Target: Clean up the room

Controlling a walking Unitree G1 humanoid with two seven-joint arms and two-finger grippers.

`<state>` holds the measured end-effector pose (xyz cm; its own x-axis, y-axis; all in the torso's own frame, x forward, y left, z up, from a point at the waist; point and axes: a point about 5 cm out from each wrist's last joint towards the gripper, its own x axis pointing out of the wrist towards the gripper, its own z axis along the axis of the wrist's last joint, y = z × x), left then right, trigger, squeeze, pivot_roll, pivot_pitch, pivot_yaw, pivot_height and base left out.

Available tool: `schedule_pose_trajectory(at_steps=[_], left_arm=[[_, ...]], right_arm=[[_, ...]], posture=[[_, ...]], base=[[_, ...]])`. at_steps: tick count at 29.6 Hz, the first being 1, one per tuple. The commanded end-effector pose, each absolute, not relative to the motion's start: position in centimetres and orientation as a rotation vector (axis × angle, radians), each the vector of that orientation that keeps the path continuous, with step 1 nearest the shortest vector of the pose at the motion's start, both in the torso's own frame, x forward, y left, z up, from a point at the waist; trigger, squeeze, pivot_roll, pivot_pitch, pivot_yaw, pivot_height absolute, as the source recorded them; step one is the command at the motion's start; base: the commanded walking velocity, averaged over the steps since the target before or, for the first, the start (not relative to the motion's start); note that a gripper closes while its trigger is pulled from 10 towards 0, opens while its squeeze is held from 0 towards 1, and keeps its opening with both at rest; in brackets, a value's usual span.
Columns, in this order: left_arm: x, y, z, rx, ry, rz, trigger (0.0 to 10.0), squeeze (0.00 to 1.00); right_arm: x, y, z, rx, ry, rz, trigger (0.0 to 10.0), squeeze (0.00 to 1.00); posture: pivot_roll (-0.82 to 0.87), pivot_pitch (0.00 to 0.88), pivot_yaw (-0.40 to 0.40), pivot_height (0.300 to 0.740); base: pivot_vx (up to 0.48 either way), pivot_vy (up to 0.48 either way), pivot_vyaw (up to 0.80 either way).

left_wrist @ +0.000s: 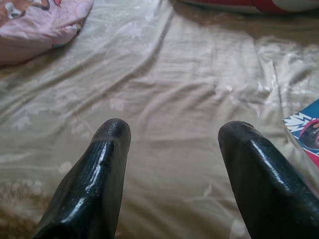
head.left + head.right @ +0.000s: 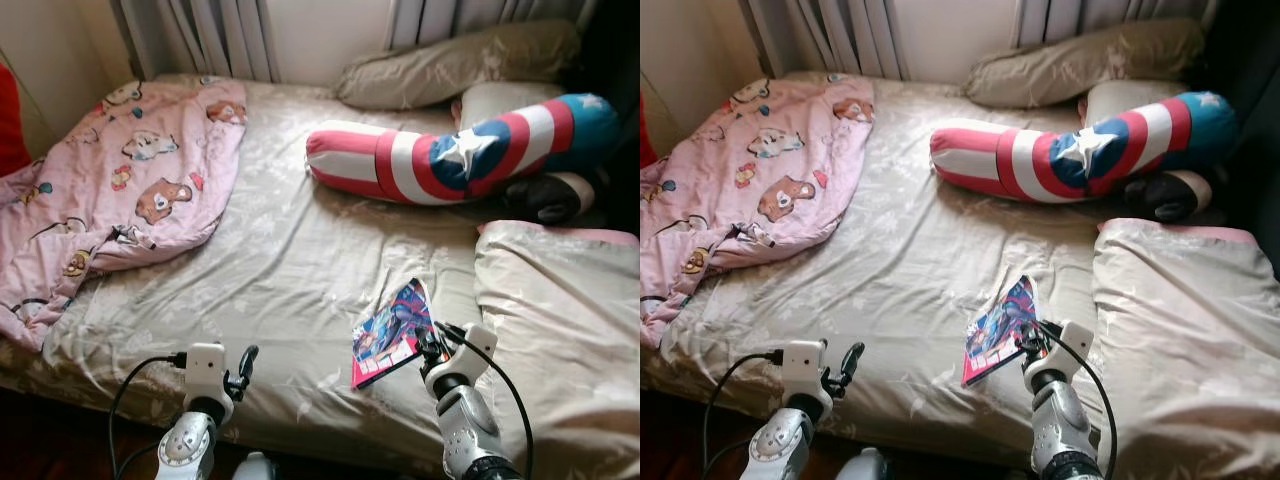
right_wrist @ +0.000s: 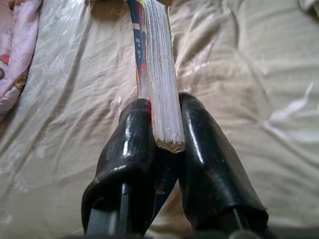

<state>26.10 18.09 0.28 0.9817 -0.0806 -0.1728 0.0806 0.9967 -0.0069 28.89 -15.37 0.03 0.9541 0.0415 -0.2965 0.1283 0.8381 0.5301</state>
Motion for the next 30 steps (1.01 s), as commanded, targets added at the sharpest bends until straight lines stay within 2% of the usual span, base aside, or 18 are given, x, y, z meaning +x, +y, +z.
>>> schedule_pose_trajectory(at_steps=[1,21,30], left_arm=[[25.7,18.2,-0.1,0.017,0.198,-0.091,10.0,0.0],[24.3,19.7,-0.7,0.074,0.229,-0.118,10.0,0.0],[22.4,20.5,-1.0,0.117,0.228,-0.157,10.0,0.0]], right_arm=[[29.8,-15.3,0.9,0.643,0.263,-0.053,10.0,0.0],[32.2,-17.0,2.8,0.805,0.237,-0.09,10.0,0.0],[32.7,-19.1,3.7,0.958,0.142,-0.233,10.0,0.0]], posture=[[0.15,0.104,-0.004,0.652],[0.22,0.162,0.047,0.652],[0.26,0.219,0.095,0.652]], base=[[0.0,0.0,0.0],[0.0,0.0,0.0],[0.0,0.0,0.0]])
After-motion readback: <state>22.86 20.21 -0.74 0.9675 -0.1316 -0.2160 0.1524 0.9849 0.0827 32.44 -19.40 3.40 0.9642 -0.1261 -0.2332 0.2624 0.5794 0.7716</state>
